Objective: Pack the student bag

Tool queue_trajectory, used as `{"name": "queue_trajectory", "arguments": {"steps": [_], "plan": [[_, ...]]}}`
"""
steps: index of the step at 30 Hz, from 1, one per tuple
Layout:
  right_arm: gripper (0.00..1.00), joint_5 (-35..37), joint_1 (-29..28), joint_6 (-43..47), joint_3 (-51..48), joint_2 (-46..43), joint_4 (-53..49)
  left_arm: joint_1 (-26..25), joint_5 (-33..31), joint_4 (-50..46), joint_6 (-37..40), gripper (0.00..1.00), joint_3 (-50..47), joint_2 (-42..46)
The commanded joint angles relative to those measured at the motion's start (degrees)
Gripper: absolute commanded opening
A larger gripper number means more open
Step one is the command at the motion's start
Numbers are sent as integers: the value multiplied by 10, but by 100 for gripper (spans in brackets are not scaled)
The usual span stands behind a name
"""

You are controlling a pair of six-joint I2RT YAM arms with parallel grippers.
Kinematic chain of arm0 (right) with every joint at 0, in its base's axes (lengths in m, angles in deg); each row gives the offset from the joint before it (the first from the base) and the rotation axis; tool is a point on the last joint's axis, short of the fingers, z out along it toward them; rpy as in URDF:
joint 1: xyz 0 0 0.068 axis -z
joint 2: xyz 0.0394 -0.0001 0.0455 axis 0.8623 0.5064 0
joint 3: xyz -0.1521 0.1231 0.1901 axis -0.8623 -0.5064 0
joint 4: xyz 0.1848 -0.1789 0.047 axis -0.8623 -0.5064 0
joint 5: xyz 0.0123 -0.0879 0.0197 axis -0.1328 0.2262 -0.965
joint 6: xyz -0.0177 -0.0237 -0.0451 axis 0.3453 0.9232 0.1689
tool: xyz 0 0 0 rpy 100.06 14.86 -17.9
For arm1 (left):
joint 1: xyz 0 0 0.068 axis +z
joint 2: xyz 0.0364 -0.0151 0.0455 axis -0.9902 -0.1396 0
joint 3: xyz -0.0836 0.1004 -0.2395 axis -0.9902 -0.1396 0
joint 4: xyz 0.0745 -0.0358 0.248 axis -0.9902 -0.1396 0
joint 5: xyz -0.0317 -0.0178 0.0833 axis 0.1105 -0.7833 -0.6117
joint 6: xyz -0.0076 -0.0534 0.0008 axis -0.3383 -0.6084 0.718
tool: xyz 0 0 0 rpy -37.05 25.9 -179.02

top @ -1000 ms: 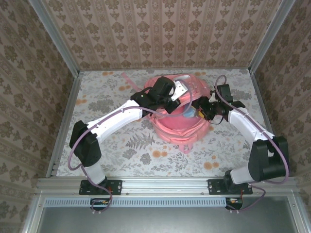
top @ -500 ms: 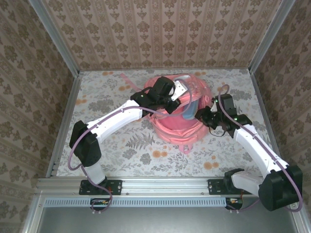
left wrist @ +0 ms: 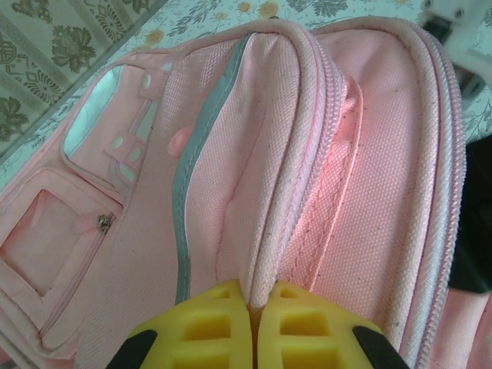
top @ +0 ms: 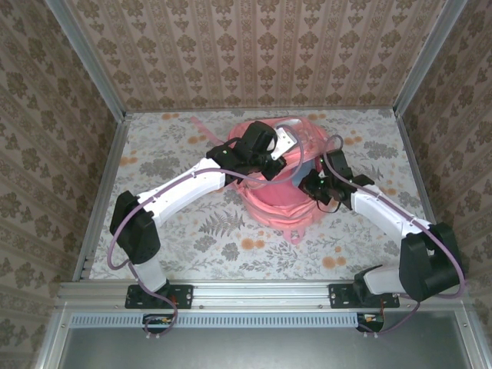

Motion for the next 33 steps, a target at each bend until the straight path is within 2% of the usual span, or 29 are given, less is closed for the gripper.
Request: {"name": "queue_trajectory", "arguments": {"steps": [1, 9, 13, 18, 22, 27, 30, 31, 33], "plan": [[13, 55, 39, 3, -9, 7, 48, -3, 41, 40, -16, 0, 24, 26], [14, -30, 88, 10, 46, 97, 132, -2, 96, 48, -47, 0, 20, 10], [19, -57, 101, -1, 42, 94, 143, -2, 102, 43, -68, 0, 31, -9], [30, -59, 114, -3, -9, -1, 85, 0, 109, 40, -85, 0, 41, -30], [46, -27, 117, 0, -55, -93, -10, 5, 124, 37, -106, 0, 56, -51], [53, 32, 120, 20, -92, -207, -107, 14, 154, 28, -129, 0, 76, -74], [59, 25, 120, 31, -99, -260, -124, 15, 176, 10, -142, 0, 100, -94], [61, 11, 120, 34, -102, -273, -119, 16, 184, 3, -148, 7, 108, -99], [66, -27, 120, 41, -103, -288, -102, 22, 189, -1, -174, 29, 113, -102]]}}
